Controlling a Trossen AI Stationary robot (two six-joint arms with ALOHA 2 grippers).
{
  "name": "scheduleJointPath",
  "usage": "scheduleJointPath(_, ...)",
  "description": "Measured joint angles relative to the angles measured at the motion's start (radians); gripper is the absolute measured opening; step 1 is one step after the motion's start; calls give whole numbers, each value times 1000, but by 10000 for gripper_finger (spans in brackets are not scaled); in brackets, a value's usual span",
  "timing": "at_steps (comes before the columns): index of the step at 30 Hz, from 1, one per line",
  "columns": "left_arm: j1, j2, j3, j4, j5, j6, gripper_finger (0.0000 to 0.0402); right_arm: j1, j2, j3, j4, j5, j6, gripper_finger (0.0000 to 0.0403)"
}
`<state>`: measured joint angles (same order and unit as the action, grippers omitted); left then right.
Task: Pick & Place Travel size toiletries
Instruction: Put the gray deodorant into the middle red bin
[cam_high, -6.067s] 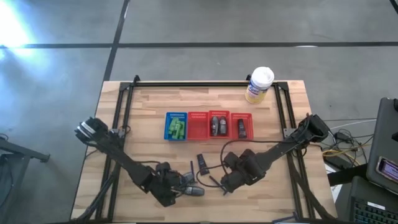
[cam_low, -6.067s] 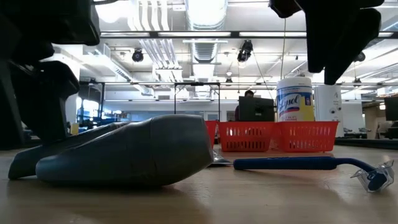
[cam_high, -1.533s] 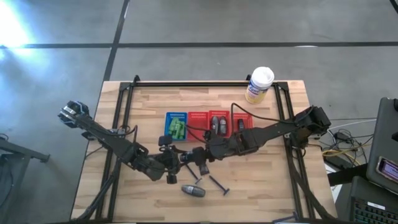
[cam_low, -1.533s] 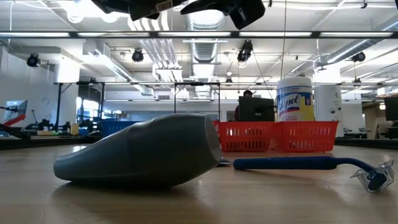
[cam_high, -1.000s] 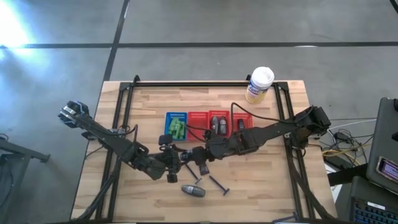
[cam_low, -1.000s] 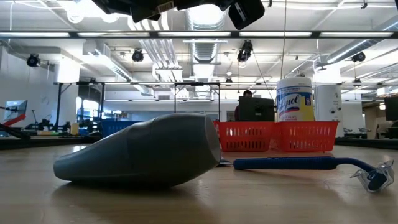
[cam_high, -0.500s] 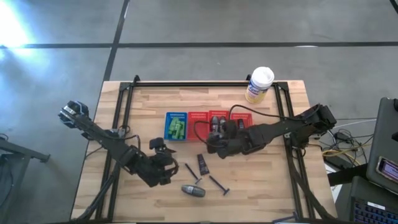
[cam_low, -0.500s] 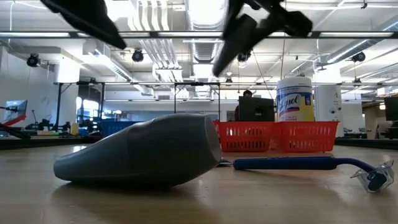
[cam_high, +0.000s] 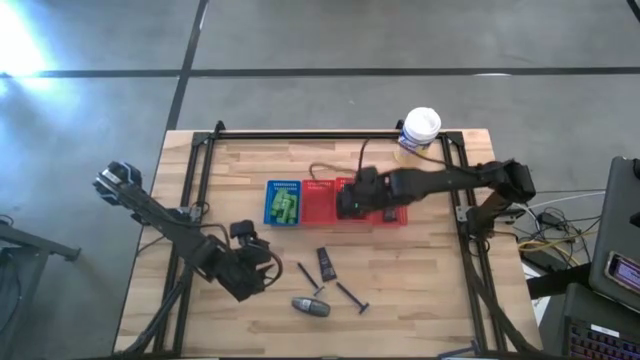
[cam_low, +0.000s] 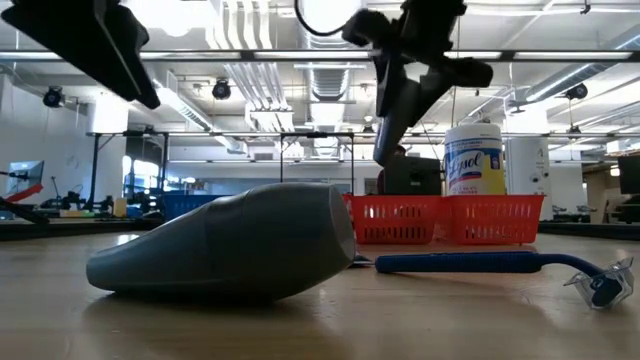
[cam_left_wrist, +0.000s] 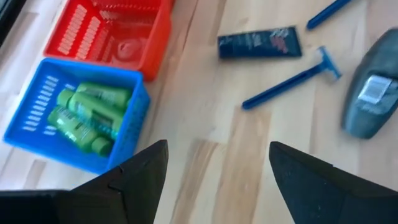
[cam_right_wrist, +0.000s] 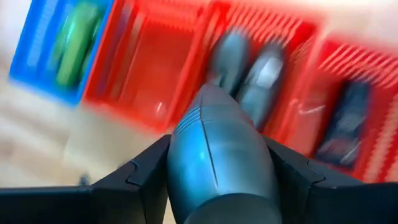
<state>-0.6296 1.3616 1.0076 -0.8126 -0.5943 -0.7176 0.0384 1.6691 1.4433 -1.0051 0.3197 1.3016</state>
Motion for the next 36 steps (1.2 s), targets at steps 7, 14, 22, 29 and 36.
scheduleJointPath(7, 11, -107, -113, -3, -10, -69, 280, -27, 48, 0, 8, 76, -28, 194)
scheduleJointPath(14, 48, -293, -247, 103, 14, -62, 279, -53, 99, -1, 63, 11, -50, 194)
scheduleJointPath(22, 99, -394, -302, 101, -44, -117, 278, -34, 125, 3, 83, 292, -18, 195)
scheduleJointPath(29, 149, -398, -301, 103, -43, -87, 278, 0, 253, 3, 130, 382, -13, 200)
scheduleJointPath(36, 159, -398, -301, 102, -12, -89, 278, 30, 336, 4, 127, 413, 5, 211)
